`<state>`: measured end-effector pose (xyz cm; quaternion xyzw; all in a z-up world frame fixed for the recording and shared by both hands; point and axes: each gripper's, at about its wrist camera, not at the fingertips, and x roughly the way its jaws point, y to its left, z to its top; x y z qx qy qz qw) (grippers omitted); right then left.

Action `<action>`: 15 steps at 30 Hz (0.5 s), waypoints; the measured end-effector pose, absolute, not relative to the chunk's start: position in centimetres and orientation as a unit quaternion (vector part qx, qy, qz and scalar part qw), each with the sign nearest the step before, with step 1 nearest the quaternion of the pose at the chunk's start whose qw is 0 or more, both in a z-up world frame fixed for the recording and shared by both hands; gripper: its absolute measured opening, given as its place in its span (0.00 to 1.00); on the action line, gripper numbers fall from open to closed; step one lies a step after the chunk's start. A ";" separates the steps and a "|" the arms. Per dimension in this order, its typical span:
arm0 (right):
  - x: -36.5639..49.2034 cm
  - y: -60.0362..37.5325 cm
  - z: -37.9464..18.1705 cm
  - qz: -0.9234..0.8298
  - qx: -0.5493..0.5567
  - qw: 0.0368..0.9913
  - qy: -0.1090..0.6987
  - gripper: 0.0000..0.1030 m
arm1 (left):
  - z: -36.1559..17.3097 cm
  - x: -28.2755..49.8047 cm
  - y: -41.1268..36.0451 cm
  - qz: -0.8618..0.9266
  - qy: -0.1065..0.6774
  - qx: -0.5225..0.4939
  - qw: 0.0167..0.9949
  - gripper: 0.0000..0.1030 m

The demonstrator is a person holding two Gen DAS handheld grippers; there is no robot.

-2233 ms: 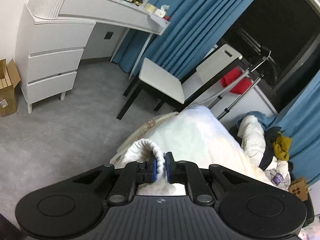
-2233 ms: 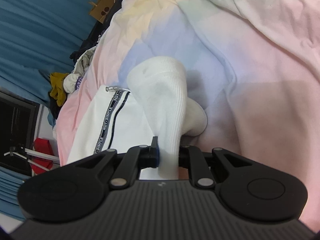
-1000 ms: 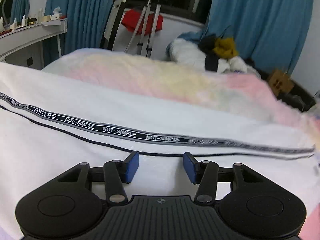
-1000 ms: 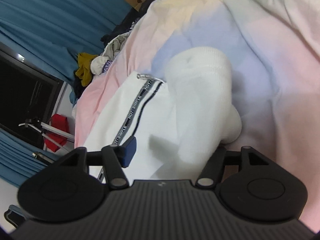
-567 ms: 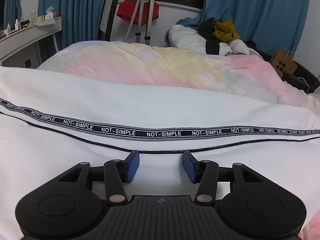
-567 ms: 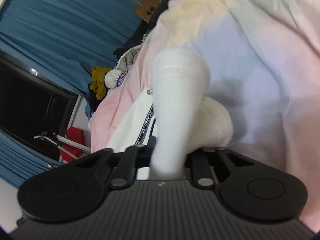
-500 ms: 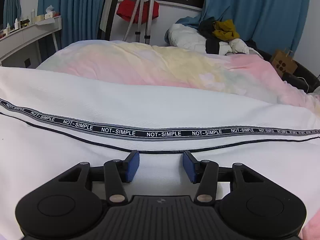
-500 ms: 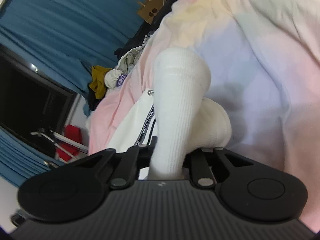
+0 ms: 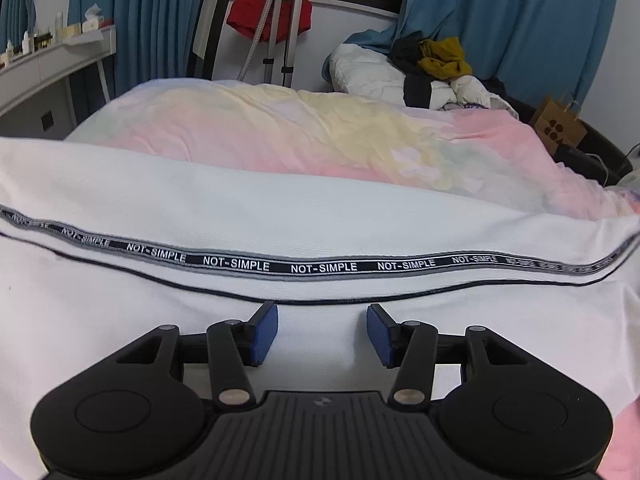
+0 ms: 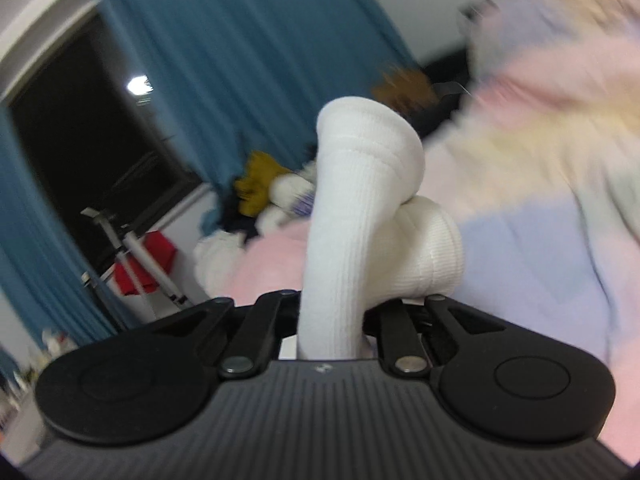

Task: Fold clothes

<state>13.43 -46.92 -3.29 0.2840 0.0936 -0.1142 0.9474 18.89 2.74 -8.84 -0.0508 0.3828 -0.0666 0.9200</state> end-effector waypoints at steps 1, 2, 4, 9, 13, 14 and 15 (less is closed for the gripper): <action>13.5 -44.8 -2.4 -0.094 0.255 0.958 0.089 0.13 | -8.7 18.7 2.8 -0.067 0.382 -0.052 0.920 0.51; 13.5 -42.6 -1.6 -0.073 0.226 0.968 0.084 0.13 | -8.5 18.7 2.8 -0.067 0.381 -0.052 0.921 0.51; 13.7 -38.3 0.2 -0.031 0.168 0.983 0.073 0.13 | -8.1 18.5 3.0 -0.066 0.377 -0.052 0.922 0.51; 12.9 -26.8 -1.7 0.059 0.041 0.992 0.103 0.13 | -6.8 17.7 4.5 -0.052 0.362 -0.065 0.928 0.51; 12.1 -19.5 -8.2 0.123 -0.080 0.971 0.190 0.13 | -5.9 17.1 6.3 -0.042 0.353 -0.084 0.931 0.51; 11.7 -17.9 -10.0 0.134 -0.118 0.961 0.209 0.13 | -5.8 17.0 6.7 -0.042 0.351 -0.088 0.931 0.51; 11.2 -16.4 -11.7 0.142 -0.159 0.951 0.224 0.14 | -5.7 16.9 6.9 -0.041 0.350 -0.090 0.932 0.51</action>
